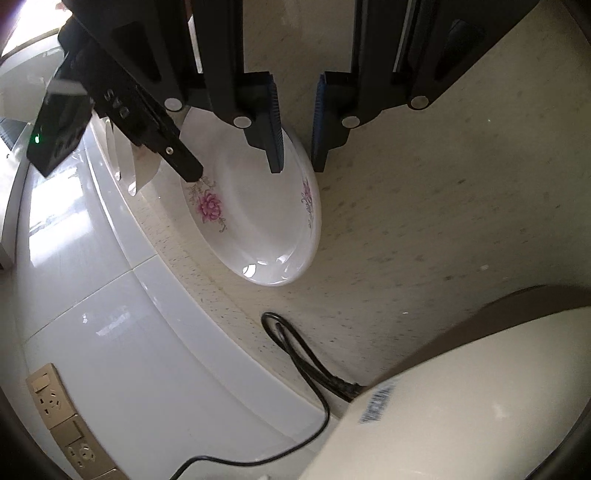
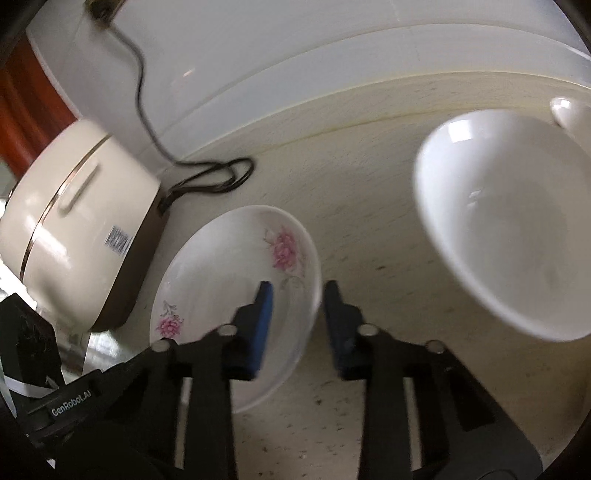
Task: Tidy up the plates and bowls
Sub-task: 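Reach both grippers to the pink-flower plate by the wall and grasp it, then lift the plate with both grippers and carry it toward the plate stack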
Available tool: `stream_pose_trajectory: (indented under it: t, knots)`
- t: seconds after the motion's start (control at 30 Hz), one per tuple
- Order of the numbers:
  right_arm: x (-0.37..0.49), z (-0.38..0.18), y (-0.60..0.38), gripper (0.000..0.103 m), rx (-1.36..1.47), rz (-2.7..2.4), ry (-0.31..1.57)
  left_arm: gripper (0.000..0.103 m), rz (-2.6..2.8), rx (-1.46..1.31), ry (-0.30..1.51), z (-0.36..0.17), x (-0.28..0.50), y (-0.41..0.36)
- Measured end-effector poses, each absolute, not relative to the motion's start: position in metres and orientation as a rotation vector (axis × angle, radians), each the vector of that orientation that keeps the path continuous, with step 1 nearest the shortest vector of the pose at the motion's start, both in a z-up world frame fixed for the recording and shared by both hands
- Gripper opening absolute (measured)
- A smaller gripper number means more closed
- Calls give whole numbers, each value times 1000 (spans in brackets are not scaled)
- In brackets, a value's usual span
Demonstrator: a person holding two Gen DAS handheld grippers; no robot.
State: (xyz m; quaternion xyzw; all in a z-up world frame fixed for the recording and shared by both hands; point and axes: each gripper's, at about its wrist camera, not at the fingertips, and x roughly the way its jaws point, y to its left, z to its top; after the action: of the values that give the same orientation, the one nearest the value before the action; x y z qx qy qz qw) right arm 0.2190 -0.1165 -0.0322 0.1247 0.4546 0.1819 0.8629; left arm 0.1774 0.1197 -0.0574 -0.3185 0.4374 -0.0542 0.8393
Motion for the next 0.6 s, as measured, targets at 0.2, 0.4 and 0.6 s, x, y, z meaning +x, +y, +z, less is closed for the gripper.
stream_pose_trajectory:
  t: [0.2, 0.4, 0.6]
  knots:
    - [213, -35, -99, 21, 212, 470, 966, 16, -48, -610, 896, -51, 155, 125]
    - [205, -34, -78, 19, 151, 516, 955, 16, 12, -563, 861, -42, 134, 138]
    - [191, -22, -69, 19, 102, 541, 913, 16, 28, -570, 827, -33, 118, 147]
